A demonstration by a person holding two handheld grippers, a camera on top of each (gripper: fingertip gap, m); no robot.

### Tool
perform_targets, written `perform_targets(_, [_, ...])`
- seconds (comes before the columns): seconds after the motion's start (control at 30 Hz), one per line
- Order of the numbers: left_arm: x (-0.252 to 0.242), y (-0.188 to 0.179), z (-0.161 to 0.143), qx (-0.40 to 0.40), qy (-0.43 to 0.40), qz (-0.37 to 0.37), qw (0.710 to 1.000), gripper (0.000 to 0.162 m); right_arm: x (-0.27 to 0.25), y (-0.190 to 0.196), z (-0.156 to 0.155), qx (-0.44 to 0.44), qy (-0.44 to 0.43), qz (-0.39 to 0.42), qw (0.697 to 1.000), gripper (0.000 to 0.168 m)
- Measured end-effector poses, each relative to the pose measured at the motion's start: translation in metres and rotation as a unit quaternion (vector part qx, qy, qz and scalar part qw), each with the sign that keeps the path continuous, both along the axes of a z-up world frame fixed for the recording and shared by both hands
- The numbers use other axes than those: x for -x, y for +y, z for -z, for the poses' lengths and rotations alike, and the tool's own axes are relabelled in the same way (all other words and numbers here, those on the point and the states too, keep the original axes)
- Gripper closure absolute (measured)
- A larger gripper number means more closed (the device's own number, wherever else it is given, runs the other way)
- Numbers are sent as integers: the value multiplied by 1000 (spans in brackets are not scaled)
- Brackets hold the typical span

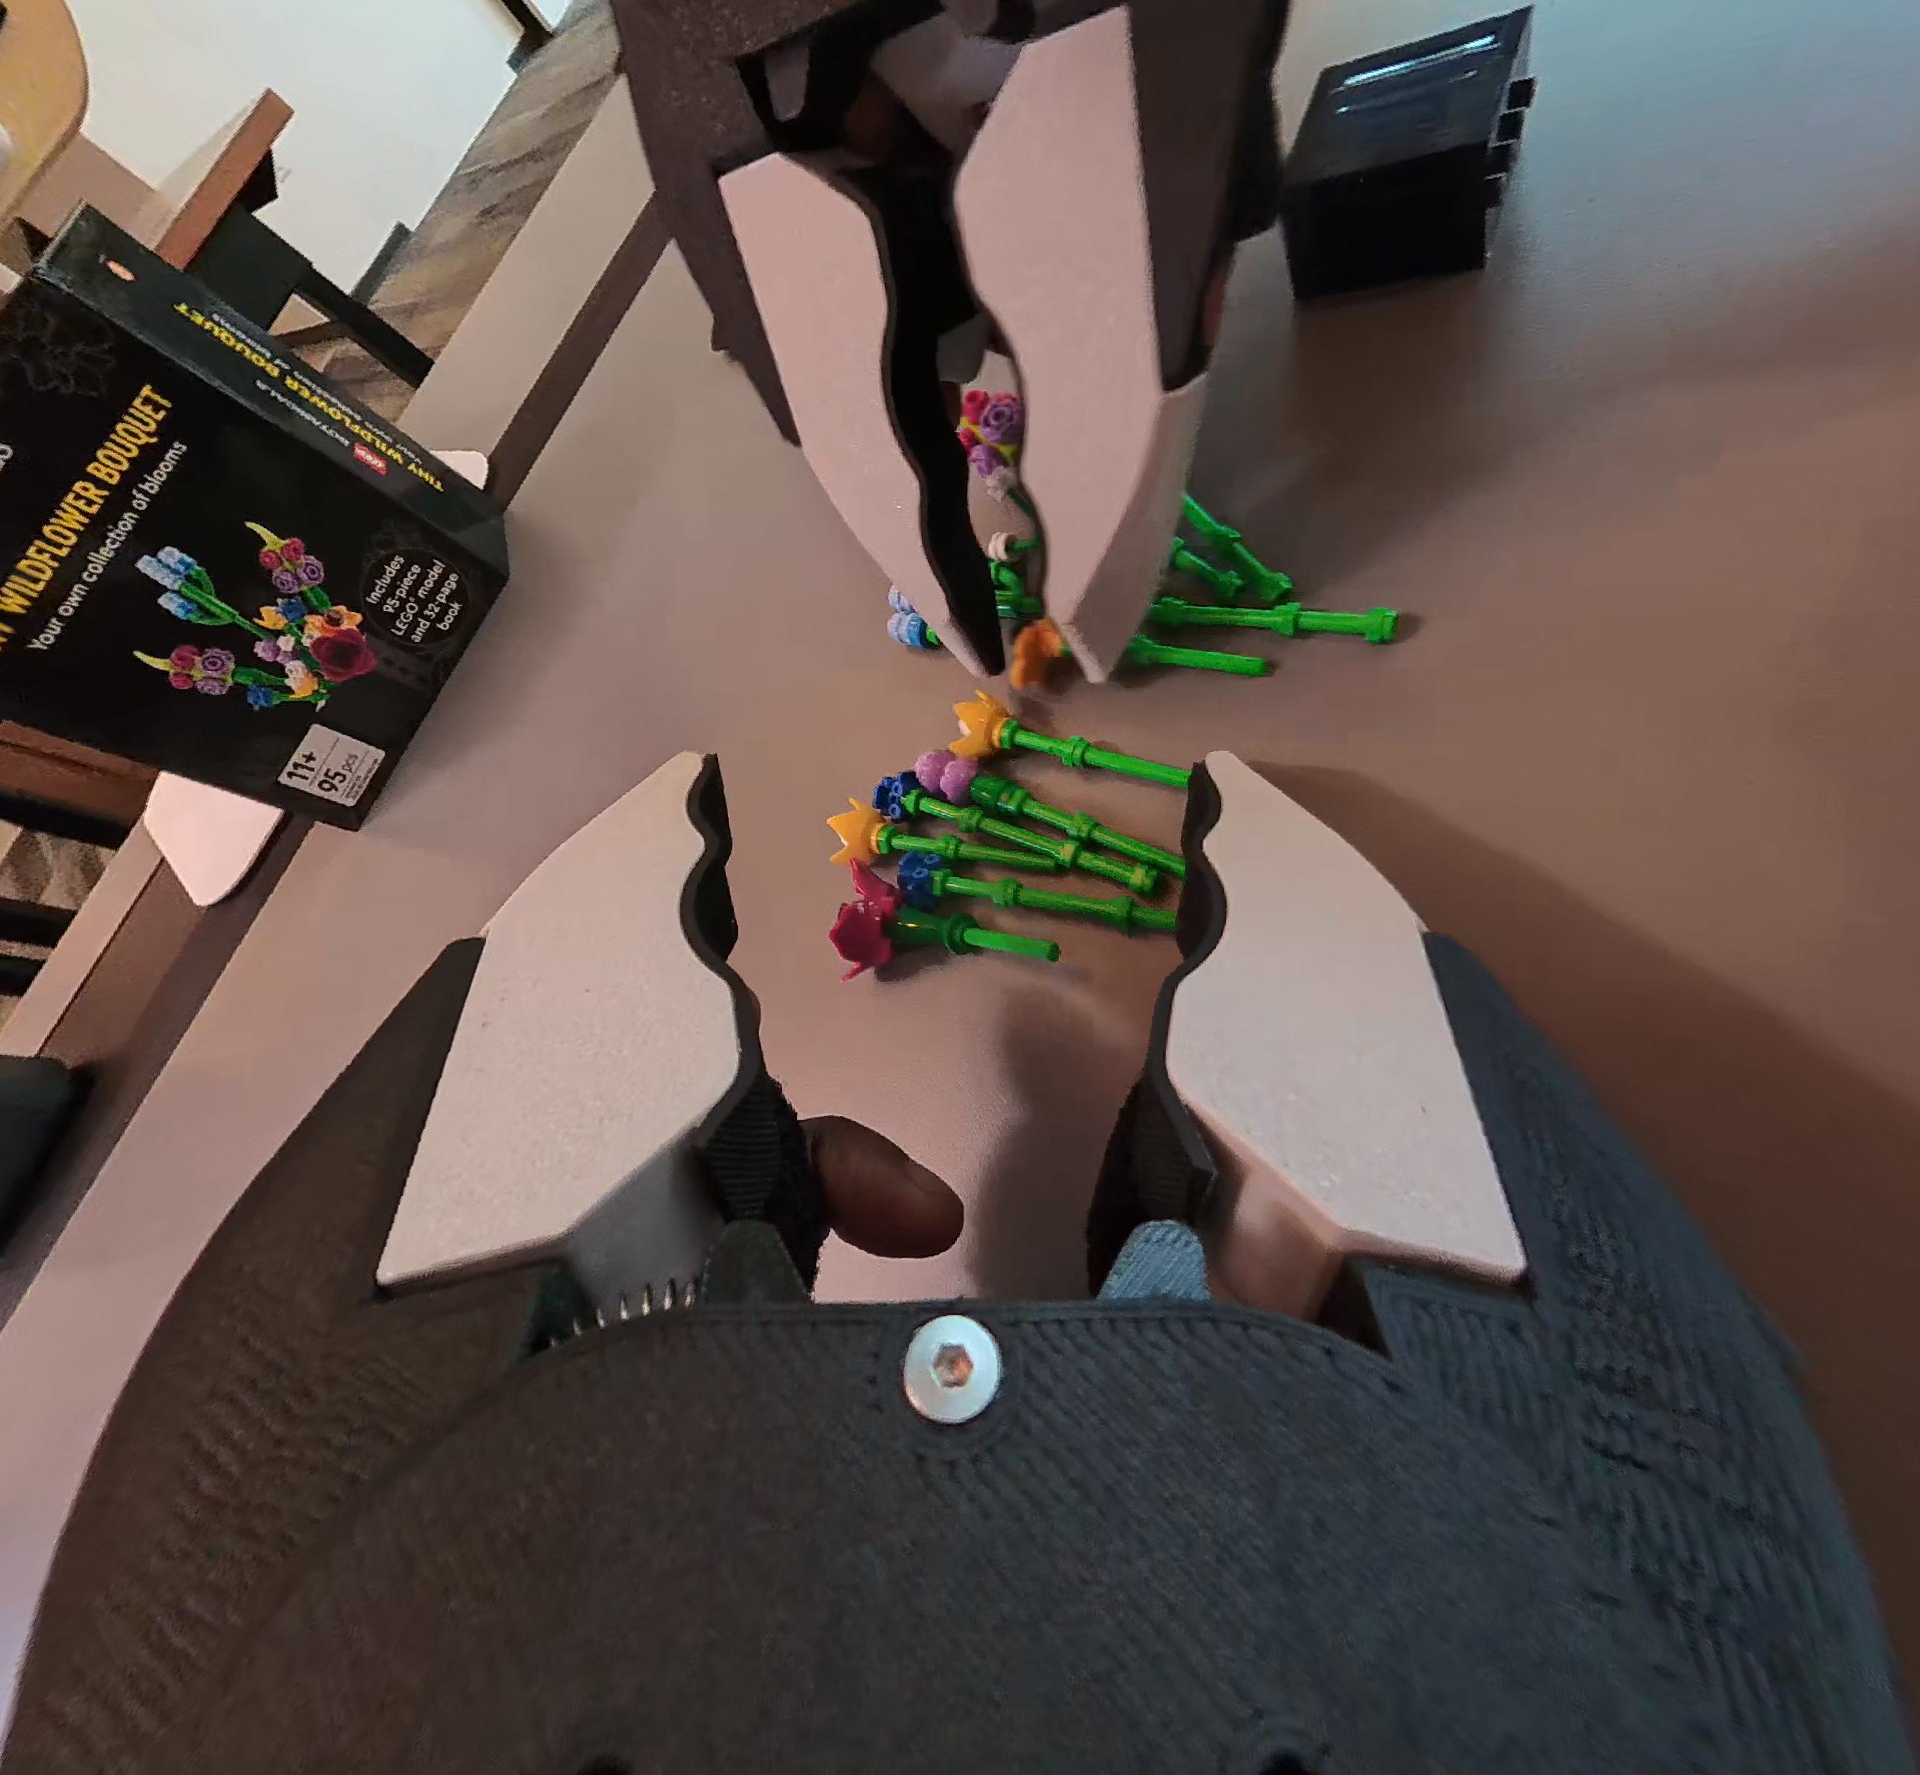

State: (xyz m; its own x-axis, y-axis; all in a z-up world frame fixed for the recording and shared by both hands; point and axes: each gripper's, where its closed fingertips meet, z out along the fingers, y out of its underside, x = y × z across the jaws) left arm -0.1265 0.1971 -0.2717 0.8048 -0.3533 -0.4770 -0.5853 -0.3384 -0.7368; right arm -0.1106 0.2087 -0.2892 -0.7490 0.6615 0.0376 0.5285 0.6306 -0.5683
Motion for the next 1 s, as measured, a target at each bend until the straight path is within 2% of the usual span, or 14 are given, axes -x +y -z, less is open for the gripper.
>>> perform_targets(0.07, [4,4,-2,-7,0,-13,1000,80,-4,-1,-5,8,3,16,1000,140])
perform_targets(0.2, [2,2,-9,-20,-28,-3,999,82,-21,20,-27,27,17,111,993,95])
perform_targets(0.27, [-1,-4,-11,-17,-51,5,999,83,-36,40,-25,21,4,161,987,70])
perform_targets(0.33, [-2,-7,-11,-13,-61,9,998,83,-43,48,-18,41,-3,183,982,58])
perform_targets(0.43, [-6,-8,-11,-9,-65,19,998,83,-38,45,-5,63,-13,174,983,53])
perform_targets(0.6, [-2,-12,-12,-16,-62,9,998,83,-27,17,2,90,-17,116,989,69])
perform_targets(0.63, [1,-12,-13,-18,-64,2,998,83,-27,13,2,84,-19,104,991,67])
perform_targets(0.7, [2,-10,-12,-13,-71,-18,997,74,-24,17,3,56,-20,96,994,59])
perform_targets(0.8, [-9,-9,-5,7,-58,-14,998,59,-16,14,-4,83,-10,82,993,62])
perform_targets(0.9, [-17,-5,0,11,-24,-10,1000,55,-13,9,0,89,-23,49,995,62])
perform_targets(1.0, [-17,2,0,15,-29,-14,999,55,-10,5,2,83,-24,28,996,64])
